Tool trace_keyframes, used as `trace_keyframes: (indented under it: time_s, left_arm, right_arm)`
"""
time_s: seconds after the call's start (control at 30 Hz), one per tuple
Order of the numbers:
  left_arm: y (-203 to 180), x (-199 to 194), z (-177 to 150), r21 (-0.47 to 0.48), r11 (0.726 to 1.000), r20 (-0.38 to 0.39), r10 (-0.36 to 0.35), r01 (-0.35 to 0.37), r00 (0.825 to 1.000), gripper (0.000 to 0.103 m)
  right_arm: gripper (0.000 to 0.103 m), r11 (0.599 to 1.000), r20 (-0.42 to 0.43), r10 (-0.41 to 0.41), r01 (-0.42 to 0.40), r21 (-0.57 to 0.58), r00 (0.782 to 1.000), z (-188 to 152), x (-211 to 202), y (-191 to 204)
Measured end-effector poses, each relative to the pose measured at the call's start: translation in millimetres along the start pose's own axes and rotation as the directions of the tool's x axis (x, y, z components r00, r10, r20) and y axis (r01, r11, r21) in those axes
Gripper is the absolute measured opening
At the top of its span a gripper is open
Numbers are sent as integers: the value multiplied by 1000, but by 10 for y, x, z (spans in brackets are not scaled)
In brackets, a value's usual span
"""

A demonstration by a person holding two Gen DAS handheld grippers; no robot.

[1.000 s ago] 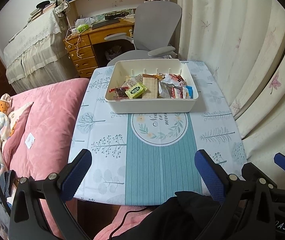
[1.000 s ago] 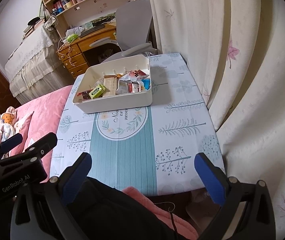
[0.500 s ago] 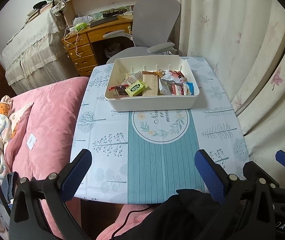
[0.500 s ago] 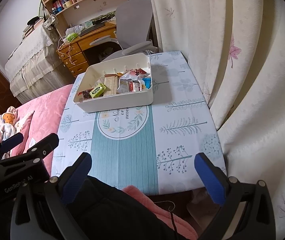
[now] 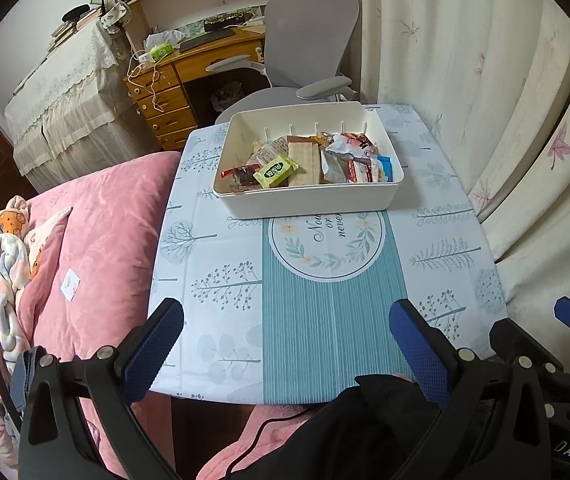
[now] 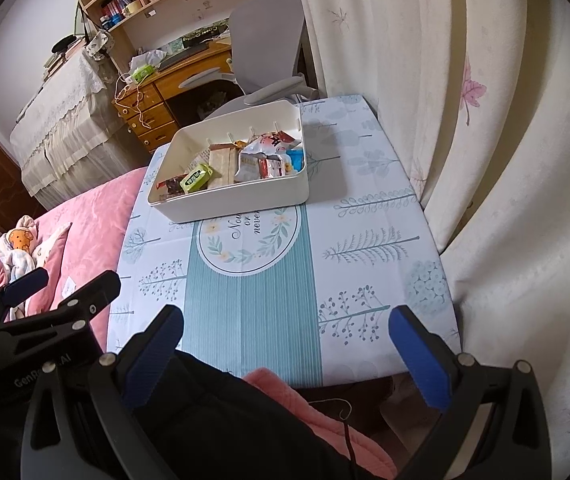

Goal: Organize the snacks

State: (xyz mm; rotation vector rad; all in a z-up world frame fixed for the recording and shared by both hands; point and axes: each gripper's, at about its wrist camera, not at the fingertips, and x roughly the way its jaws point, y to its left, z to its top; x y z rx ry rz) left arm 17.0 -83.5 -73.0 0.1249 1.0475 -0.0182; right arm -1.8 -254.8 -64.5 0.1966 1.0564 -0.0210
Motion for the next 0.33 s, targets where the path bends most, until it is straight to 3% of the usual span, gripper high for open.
trace_keyframes:
  time_s: [0.33]
  left_arm:
    - [-38, -12, -4, 30, 999, -2, 16, -15, 1000, 102]
  right_arm:
    - [103, 999, -10, 15, -15, 28, 1000, -71, 39, -31]
